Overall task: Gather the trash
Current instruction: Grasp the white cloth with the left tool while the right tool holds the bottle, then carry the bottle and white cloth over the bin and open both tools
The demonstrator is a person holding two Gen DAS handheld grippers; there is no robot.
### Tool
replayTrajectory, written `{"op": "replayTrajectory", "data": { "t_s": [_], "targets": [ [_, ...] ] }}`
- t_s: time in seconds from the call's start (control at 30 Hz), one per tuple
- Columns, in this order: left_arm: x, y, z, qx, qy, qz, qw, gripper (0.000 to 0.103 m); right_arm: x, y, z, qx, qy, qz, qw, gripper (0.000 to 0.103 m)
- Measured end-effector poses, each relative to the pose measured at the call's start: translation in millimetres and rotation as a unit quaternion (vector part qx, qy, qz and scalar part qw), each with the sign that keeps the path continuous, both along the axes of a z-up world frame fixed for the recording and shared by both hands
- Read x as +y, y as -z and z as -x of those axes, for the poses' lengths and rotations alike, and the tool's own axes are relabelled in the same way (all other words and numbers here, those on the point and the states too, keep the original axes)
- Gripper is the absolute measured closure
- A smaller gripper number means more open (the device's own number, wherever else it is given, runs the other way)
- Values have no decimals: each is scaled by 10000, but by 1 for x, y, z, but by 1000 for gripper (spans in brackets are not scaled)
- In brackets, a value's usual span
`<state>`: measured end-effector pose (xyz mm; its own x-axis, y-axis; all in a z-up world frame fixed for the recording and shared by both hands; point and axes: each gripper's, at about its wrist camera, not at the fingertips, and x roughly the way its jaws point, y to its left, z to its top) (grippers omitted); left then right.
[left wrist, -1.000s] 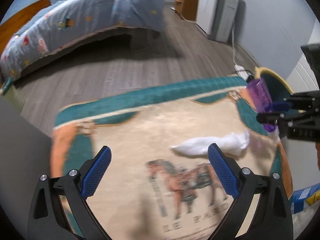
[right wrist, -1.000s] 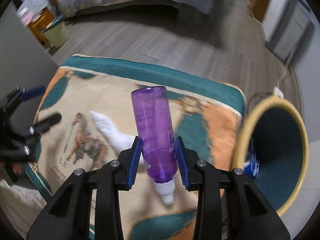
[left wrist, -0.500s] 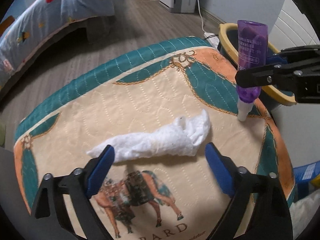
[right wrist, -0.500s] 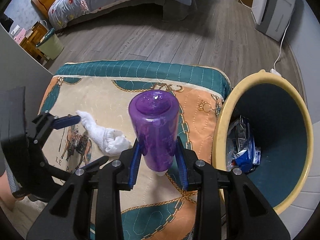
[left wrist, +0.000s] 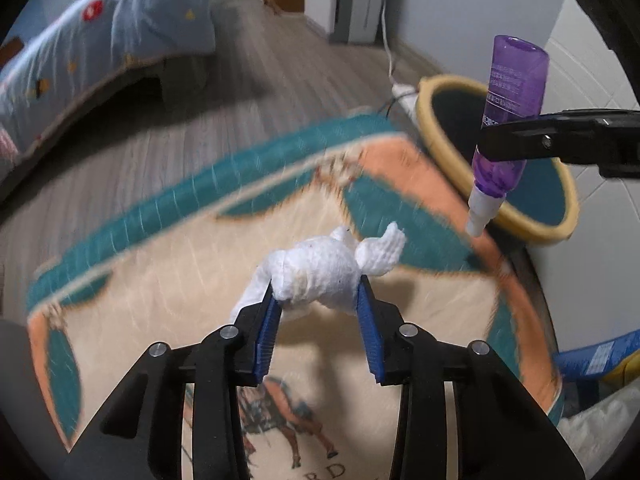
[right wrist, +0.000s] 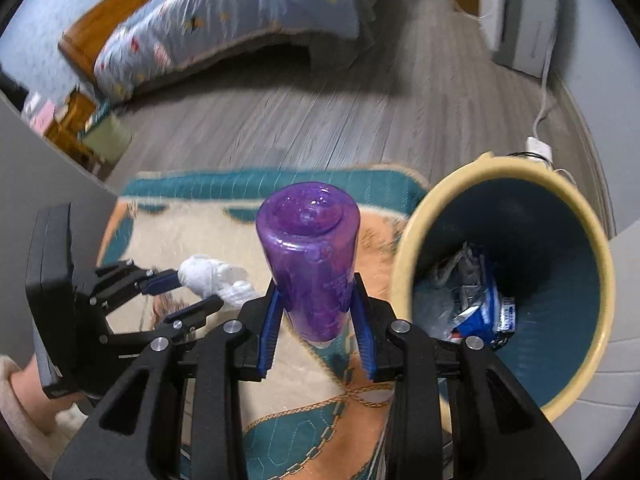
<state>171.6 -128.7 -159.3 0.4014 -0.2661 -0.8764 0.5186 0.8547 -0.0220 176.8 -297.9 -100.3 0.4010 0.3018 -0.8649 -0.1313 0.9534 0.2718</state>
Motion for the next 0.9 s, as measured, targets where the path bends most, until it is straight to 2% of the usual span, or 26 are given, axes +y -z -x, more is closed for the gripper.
{"op": "replayTrajectory", "data": {
  "t_s": [0.13,0.23,0.3,0.43,0.6,0.9],
  "targets": [
    [-18,-28,-1,-294,88,184,9994,64,-35,-27,2,-347,481,-95,9982,71],
    [-33,-45,-2,-398,142,442,9981,64,-61,-44,3,-599,889,49,9942,71],
    [-52,-54,-1,-494,316,445,9973,64,-79,-48,3,-673,1184,147,9906,71],
    [-85,-61,2,-532,630,568,9950,64,-113,-36,3,-545,1722,360,9829,71],
    [-133,-57,2,-474,1067,561,9916,64,-142,-9,7,-254,2080,499,9765,71],
    [-173,-28,-3,-567,1430,167,9880,60,-165,25,8,127,2341,616,9702,71]
  ]
}}
